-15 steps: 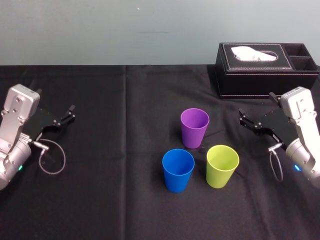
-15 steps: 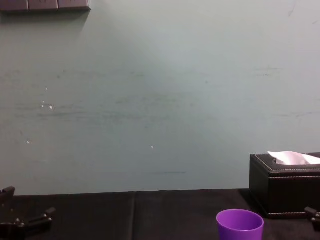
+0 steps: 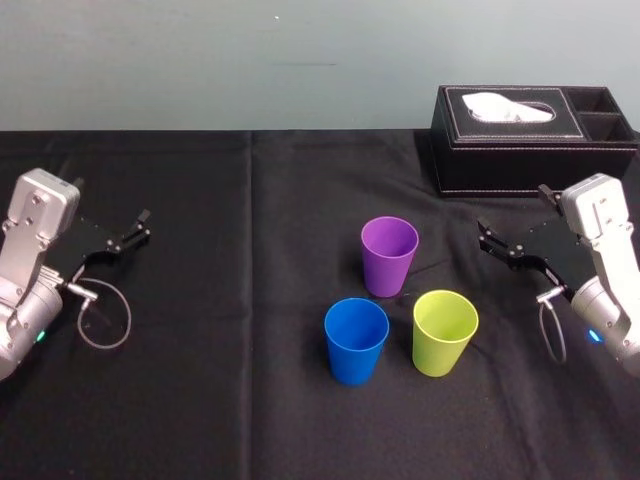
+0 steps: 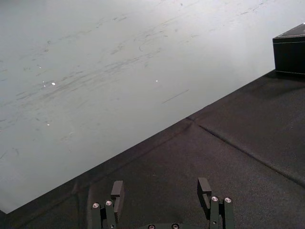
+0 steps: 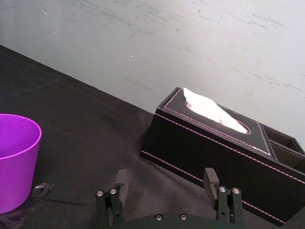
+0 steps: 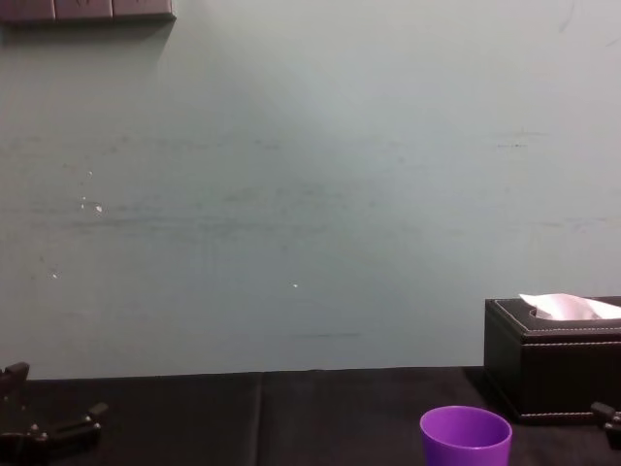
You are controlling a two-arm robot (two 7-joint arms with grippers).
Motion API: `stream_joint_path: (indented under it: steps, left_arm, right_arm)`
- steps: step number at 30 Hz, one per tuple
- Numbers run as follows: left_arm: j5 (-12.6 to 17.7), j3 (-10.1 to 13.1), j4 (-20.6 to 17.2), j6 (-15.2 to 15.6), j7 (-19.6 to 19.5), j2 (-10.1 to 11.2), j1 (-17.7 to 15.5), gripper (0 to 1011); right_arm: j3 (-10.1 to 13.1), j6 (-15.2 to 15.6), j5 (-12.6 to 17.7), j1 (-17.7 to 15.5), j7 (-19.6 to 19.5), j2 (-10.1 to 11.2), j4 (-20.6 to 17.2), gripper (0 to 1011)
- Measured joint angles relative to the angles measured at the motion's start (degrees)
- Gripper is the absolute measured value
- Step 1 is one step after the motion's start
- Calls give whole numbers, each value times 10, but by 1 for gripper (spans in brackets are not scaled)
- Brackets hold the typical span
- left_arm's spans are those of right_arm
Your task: Stack the three plastic cups sequentially using one hand.
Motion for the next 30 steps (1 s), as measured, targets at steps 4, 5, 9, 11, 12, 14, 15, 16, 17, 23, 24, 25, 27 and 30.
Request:
stream_joint_path:
  steps: [4,5,9,11,12,14,15,16,17,23,24,25,27,30]
  left_arm:
    - [0,0,0,0,0,0,0,1011]
    - [0,0,0,0,0,0,0,1011]
    - [0,0,0,0,0,0,0,1011]
    - [0,0,0,0,0,0,0,1011]
    - [0,0,0,0,0,0,0,1011]
    - [0,0,0,0,0,0,0,1011]
    - [0,0,0,0,0,0,0,1011]
    - [0,0,0,0,0,0,0,1011]
    - [0,0,0,0,0,0,0,1011]
    - [0,0,0,0,0,0,0,1011]
    - [0,0,0,0,0,0,0,1011]
    - [0,0,0,0,0,0,0,1011]
    - [0,0,0,0,0,0,0,1011]
    - [0,0,0,0,0,0,0,1011]
  right_arm:
    - [0,0,0,0,0,0,0,1003]
    - [0,0,0,0,0,0,0,1003]
    - [0,0,0,0,0,0,0,1003]
    - [0,0,0,0,0,0,0,1003]
    - [0,0,0,0,0,0,0,1003]
    - [0,0,0,0,0,0,0,1003]
    - [0,0,0,0,0,0,0,1003]
    - [0,0,0,0,0,0,0,1003]
    - [0,0,0,0,0,0,0,1003]
    - [0,0,0,0,0,0,0,1003]
    - [0,0,0,0,0,0,0,1003]
    - [0,0,0,0,0,0,0,1003]
    - [0,0,0,0,0,0,0,1003]
    - [0,0,0,0,0,0,0,1003]
